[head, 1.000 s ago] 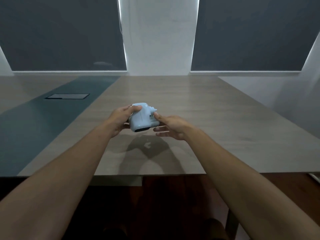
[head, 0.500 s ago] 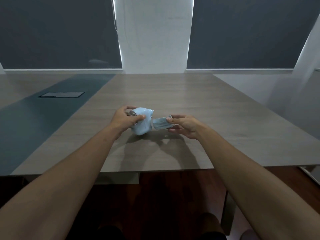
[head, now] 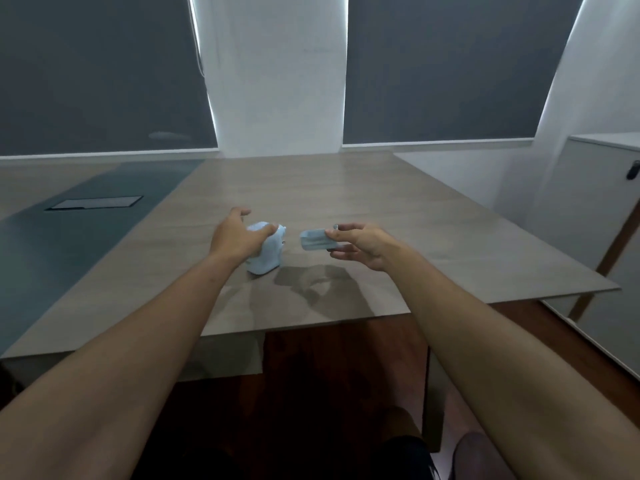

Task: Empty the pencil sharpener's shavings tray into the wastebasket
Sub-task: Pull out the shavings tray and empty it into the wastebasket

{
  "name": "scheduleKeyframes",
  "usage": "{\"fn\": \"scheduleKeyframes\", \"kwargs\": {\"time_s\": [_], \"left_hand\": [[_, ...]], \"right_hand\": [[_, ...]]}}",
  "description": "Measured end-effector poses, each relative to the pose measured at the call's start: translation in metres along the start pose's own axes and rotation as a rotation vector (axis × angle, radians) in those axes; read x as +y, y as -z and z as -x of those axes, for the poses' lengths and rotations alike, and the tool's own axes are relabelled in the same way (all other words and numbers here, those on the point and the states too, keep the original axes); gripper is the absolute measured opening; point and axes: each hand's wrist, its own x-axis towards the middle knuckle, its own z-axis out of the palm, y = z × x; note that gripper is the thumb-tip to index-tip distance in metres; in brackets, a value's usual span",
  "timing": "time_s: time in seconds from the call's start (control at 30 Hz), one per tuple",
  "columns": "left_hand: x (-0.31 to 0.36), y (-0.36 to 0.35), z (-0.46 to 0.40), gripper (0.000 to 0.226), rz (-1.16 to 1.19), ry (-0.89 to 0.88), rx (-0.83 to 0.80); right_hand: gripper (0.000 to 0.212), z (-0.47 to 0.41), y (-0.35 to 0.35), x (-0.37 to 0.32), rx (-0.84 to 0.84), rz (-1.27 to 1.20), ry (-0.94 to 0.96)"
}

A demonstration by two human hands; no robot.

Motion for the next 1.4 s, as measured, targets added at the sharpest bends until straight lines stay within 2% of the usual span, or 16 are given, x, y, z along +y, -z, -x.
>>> {"fn": "scheduleKeyframes", "kwargs": {"time_s": [0.1, 0.2, 0.33, 0.53, 0.6, 0.73, 0.93, 1.13, 1.27, 1.4], "left_hand": [[0.032, 0.003, 0.008, 0.061, -0.028, -0.088, 0.034], [0.068, -0.008, 0.023, 0.053, 0.085, -0.172, 0.016], [0.117, -0.043, 0.060, 0.039, 0.204, -0.250, -0.082], [0.169, -0.121, 0.135, 0.037, 0.316, -0.326, -0.359], [0.179, -0.148, 0.161, 0.036, 0.339, -0.358, -0.462], [0.187, -0.202, 0.210, 0.041, 0.360, -0.377, -0.659], [0.155, -0.286, 0.265, 0.042, 0.282, -0.365, -0.832], [0.075, -0.372, 0.301, 0.044, 0.144, -0.192, -0.969], [0.023, -0.412, 0.325, 0.056, -0.008, -0.131, -1.036], [-0.022, -0.439, 0.342, 0.076, -0.078, -0.053, -1.081]], "right_hand": [[0.055, 0.022, 0.016, -0.008, 0.015, 0.003, 0.040], [0.055, 0.051, 0.039, -0.016, 0.056, 0.013, 0.083], [0.054, 0.099, 0.084, -0.018, 0.142, 0.012, 0.119], [0.019, 0.190, 0.167, 0.000, 0.246, 0.044, 0.111], [0.023, 0.219, 0.192, 0.012, 0.273, 0.048, 0.084], [0.051, 0.266, 0.241, 0.045, 0.351, 0.062, -0.006], [0.057, 0.296, 0.299, 0.112, 0.468, 0.037, -0.126], [0.050, 0.288, 0.353, 0.215, 0.546, -0.041, -0.270], [0.044, 0.277, 0.372, 0.278, 0.578, -0.079, -0.356], [0.055, 0.265, 0.384, 0.332, 0.629, -0.063, -0.437]]}}
